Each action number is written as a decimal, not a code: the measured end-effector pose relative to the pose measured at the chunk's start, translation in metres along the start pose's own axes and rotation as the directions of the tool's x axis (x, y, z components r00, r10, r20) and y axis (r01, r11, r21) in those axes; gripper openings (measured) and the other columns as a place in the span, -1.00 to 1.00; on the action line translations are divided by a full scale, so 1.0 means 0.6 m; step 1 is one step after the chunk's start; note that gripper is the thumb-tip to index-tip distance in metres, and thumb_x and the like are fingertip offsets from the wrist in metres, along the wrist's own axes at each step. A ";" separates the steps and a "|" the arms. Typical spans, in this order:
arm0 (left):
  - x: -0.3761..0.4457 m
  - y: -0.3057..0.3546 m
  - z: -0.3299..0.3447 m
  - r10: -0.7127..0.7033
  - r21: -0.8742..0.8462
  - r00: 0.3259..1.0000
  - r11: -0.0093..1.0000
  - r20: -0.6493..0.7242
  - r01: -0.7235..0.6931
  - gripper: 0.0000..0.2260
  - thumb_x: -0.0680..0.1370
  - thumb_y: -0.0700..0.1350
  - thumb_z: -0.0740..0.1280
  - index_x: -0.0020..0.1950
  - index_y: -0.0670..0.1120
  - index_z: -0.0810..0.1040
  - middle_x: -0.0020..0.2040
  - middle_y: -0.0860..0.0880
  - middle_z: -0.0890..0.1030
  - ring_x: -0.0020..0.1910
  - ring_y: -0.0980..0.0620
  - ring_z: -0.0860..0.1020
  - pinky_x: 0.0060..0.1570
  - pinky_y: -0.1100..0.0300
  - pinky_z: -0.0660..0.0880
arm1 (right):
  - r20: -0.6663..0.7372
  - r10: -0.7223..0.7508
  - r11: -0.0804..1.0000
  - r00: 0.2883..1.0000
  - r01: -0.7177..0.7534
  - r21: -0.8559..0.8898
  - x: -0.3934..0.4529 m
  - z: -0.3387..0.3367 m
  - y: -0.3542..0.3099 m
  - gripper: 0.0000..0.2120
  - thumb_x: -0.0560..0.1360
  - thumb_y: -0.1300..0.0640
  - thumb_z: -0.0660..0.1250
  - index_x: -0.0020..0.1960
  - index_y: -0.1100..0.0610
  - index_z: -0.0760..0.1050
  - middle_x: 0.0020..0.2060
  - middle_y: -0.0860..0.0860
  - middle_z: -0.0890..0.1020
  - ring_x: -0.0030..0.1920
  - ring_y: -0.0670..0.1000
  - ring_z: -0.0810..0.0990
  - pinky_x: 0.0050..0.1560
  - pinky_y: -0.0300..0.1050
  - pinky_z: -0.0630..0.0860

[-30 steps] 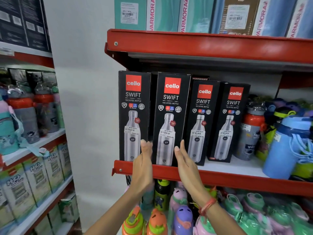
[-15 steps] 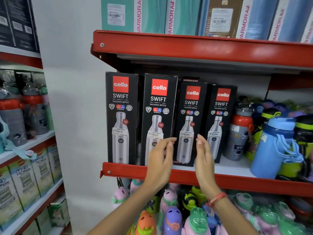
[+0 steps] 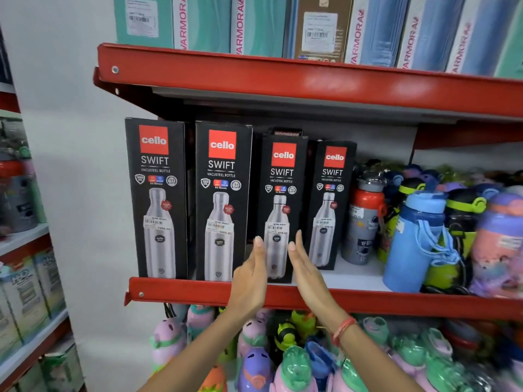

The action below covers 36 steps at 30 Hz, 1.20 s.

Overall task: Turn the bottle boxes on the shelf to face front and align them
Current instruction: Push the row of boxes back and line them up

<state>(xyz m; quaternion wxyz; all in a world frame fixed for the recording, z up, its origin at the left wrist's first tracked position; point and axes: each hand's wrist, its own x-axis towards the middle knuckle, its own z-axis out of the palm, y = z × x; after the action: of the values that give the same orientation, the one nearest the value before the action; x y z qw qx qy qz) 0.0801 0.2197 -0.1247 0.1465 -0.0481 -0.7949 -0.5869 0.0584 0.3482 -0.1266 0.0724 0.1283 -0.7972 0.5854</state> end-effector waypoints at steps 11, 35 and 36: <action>-0.041 -0.007 -0.023 0.076 0.057 0.995 0.996 -0.064 -0.072 -0.61 0.38 0.52 -0.26 -0.21 0.28 0.13 -0.33 0.20 0.30 -0.17 0.09 0.42 -0.22 0.36 0.27 | -0.003 -0.040 0.999 0.999 0.040 -0.006 -0.046 -0.017 0.010 -0.45 0.41 -0.51 -0.01 0.38 -0.56 -0.05 0.25 -0.50 0.16 0.47 -0.12 0.22 0.41 -0.14 0.13; 0.052 0.048 0.191 -0.089 -0.144 0.985 0.983 0.149 0.110 -0.26 0.45 0.43 -0.18 0.56 0.10 -0.03 0.58 0.07 0.06 0.55 0.07 0.02 0.53 -0.02 -0.03 | -0.127 0.011 0.996 0.992 0.001 0.092 0.075 -0.144 0.063 -0.39 0.52 -0.32 -0.06 0.51 -0.24 -0.14 0.53 -0.23 -0.05 0.53 -0.16 -0.05 0.53 -0.03 -0.04; 0.045 0.046 0.187 -0.080 -0.141 0.988 0.985 0.134 0.099 -0.26 0.45 0.43 -0.17 0.56 0.10 0.00 0.58 0.08 0.09 0.54 0.09 0.04 0.52 0.02 -0.02 | -0.112 0.006 0.996 0.994 0.004 0.087 0.065 -0.147 0.061 -0.39 0.47 -0.37 -0.06 0.47 -0.30 -0.14 0.50 -0.29 -0.05 0.52 -0.18 -0.05 0.53 -0.04 -0.04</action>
<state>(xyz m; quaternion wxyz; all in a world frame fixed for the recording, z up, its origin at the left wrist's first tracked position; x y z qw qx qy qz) 0.0415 0.3321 -0.1215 0.0647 -0.0604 -0.7586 -0.6455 0.0071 0.4376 -0.1231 0.1111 0.0977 -0.7657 0.6259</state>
